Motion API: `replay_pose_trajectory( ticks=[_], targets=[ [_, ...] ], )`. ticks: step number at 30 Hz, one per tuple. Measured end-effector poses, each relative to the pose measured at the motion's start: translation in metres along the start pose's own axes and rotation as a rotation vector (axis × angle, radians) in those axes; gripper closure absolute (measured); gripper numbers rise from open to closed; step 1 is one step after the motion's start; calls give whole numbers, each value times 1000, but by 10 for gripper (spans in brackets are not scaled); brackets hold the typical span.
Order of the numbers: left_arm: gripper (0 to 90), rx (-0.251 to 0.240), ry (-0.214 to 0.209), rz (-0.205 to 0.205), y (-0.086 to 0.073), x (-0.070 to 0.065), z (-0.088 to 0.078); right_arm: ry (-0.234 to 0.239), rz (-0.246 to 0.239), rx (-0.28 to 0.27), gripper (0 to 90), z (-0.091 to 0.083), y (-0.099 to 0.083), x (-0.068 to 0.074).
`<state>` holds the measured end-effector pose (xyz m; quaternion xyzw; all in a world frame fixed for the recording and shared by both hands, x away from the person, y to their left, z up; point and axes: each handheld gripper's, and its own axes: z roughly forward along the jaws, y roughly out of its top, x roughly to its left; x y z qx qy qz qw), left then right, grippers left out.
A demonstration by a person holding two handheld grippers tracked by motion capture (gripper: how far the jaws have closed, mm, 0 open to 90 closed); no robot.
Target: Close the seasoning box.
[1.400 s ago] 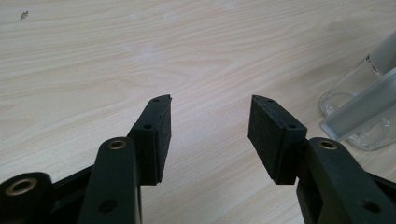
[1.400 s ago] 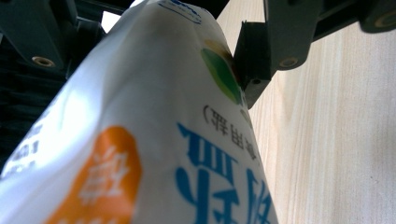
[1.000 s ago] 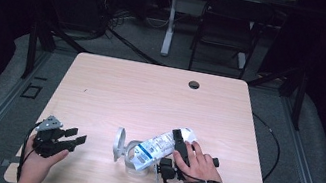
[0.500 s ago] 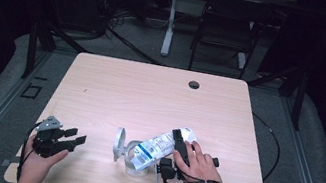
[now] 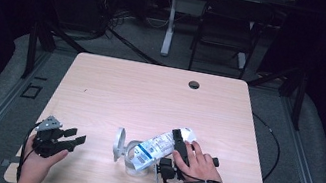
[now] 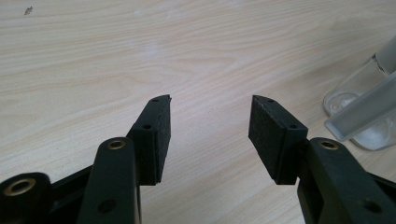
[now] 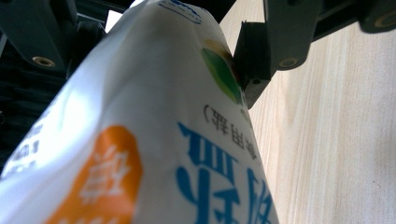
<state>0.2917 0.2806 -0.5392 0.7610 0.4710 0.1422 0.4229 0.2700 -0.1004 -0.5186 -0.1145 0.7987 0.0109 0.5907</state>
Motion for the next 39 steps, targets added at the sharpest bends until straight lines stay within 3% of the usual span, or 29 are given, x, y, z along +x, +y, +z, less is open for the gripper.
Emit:
replay_pose_trajectory(
  ticks=[21,39],
  targets=[
    [490,-2,3,-5,-1,1,0,-3,-5,-7,400,1,1,0],
    [490,-1,6,-7,-1,2,0,-10,-44,22,401,0,3,-2]
  ],
)
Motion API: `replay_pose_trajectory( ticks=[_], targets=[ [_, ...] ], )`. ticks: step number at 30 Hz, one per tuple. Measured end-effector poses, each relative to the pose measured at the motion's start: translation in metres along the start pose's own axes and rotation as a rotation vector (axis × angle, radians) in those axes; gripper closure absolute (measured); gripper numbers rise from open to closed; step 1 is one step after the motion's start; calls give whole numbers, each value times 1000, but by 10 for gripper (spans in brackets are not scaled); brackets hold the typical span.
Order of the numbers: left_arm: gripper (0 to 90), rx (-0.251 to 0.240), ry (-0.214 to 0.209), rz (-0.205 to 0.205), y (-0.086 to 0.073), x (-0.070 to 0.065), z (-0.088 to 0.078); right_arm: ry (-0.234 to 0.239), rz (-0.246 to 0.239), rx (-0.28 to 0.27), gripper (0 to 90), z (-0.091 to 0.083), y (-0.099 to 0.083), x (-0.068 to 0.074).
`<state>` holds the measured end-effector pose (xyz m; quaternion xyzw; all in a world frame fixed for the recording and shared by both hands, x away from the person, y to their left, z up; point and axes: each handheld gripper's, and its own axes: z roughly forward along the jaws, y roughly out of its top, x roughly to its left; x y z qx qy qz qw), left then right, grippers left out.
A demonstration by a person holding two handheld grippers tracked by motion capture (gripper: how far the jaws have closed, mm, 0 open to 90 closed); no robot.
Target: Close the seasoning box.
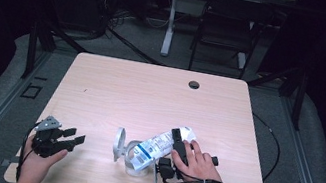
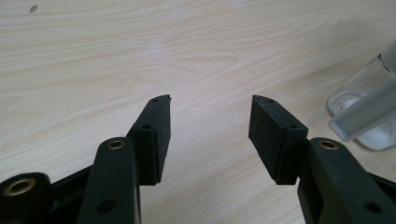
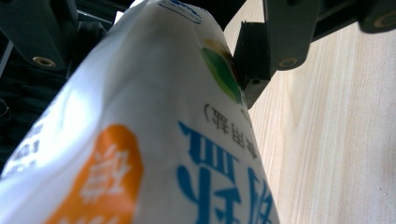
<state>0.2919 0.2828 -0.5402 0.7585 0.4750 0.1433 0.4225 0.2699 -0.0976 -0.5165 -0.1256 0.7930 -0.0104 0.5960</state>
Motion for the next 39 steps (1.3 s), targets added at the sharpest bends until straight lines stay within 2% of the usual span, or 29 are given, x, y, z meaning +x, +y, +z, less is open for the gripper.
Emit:
replay_pose_trajectory(
  ticks=[22,28,34,39],
  targets=[
    [490,-2,3,-5,-1,1,0,3,3,-5,402,1,1,1],
    [490,1,3,-7,-1,2,0,6,-2,-4,402,1,0,0],
    [490,0,3,-9,-1,2,0,0,-35,10,402,-1,1,-2],
    [490,-1,3,-10,-1,2,0,2,-29,3,402,0,1,-2]
  ],
)
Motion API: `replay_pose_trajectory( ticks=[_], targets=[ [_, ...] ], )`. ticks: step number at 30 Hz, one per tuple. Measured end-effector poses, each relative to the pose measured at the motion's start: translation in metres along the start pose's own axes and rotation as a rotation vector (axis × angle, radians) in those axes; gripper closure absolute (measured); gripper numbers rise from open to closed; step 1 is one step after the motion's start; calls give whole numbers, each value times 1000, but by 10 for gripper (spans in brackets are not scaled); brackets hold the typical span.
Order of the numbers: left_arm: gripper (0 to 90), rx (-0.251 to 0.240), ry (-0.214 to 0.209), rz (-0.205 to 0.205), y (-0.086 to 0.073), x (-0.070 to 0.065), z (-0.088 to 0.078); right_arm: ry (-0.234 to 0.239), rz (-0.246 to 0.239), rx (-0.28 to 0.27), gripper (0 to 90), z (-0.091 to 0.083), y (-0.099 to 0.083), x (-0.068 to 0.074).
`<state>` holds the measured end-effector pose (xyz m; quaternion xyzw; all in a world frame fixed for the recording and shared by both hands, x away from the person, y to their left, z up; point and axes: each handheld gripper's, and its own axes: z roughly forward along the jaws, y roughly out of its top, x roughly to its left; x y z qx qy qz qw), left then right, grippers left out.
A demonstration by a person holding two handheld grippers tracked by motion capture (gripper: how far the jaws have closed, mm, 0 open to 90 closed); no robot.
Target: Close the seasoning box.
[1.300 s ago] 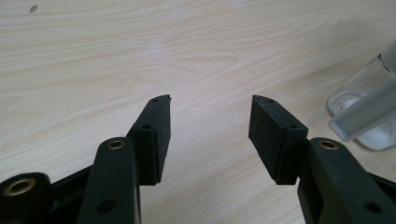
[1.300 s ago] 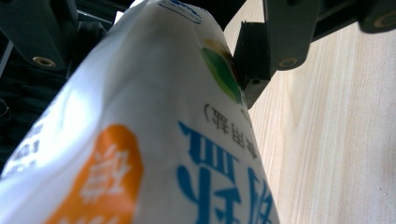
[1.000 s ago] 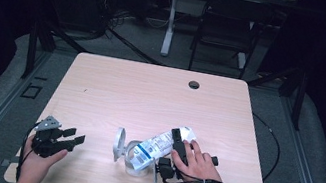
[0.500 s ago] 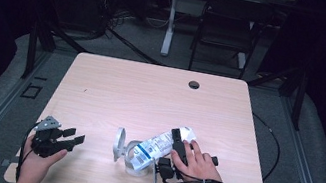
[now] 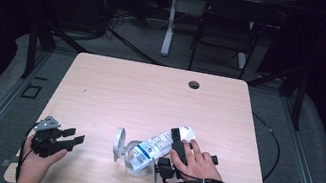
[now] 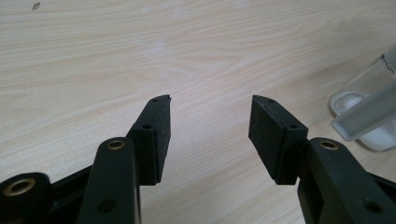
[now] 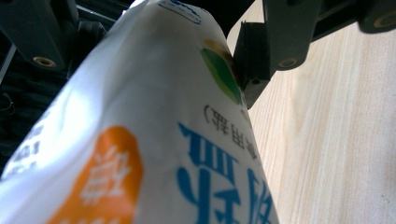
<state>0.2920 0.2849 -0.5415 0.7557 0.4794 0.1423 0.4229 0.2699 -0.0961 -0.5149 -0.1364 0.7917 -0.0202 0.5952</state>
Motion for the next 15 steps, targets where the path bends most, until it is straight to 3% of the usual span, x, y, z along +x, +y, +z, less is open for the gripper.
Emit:
replay_pose_trajectory(
  ticks=[15],
  targets=[
    [491,3,1,1,0,1,0,2,1,-1,403,0,0,0]
  ],
)
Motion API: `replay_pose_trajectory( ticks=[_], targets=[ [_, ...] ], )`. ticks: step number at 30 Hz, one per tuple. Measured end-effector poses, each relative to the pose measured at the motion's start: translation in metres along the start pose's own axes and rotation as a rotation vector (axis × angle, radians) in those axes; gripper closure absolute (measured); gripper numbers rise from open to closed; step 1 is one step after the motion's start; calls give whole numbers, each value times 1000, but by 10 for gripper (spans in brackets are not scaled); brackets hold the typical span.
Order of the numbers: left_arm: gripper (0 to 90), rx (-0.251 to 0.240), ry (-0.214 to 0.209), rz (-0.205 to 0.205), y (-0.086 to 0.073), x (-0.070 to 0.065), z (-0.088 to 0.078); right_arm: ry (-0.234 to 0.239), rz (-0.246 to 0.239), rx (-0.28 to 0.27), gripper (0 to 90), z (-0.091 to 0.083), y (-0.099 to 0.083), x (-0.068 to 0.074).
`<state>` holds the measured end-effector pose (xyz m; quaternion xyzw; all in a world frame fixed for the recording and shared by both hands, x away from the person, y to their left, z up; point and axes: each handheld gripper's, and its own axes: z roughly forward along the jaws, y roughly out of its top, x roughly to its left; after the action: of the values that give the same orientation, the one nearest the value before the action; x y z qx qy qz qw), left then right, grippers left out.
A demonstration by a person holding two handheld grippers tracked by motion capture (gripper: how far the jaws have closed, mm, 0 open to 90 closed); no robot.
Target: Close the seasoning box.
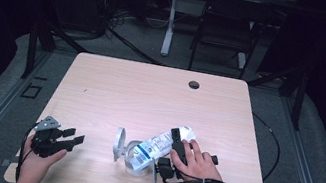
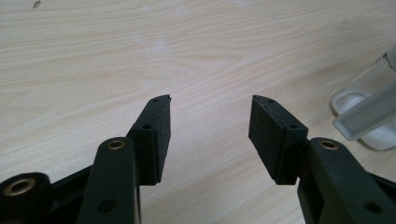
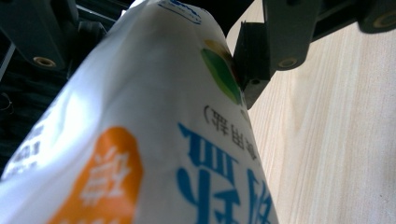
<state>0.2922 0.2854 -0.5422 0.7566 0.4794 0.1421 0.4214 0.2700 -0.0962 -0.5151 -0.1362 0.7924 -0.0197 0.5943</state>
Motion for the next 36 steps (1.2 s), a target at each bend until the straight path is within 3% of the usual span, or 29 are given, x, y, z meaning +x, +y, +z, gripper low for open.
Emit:
replay_pose_trajectory(
  ticks=[36],
  targets=[
    [490,1,4,-1,0,1,0,-1,-10,-1,403,0,0,-1]
  ],
)
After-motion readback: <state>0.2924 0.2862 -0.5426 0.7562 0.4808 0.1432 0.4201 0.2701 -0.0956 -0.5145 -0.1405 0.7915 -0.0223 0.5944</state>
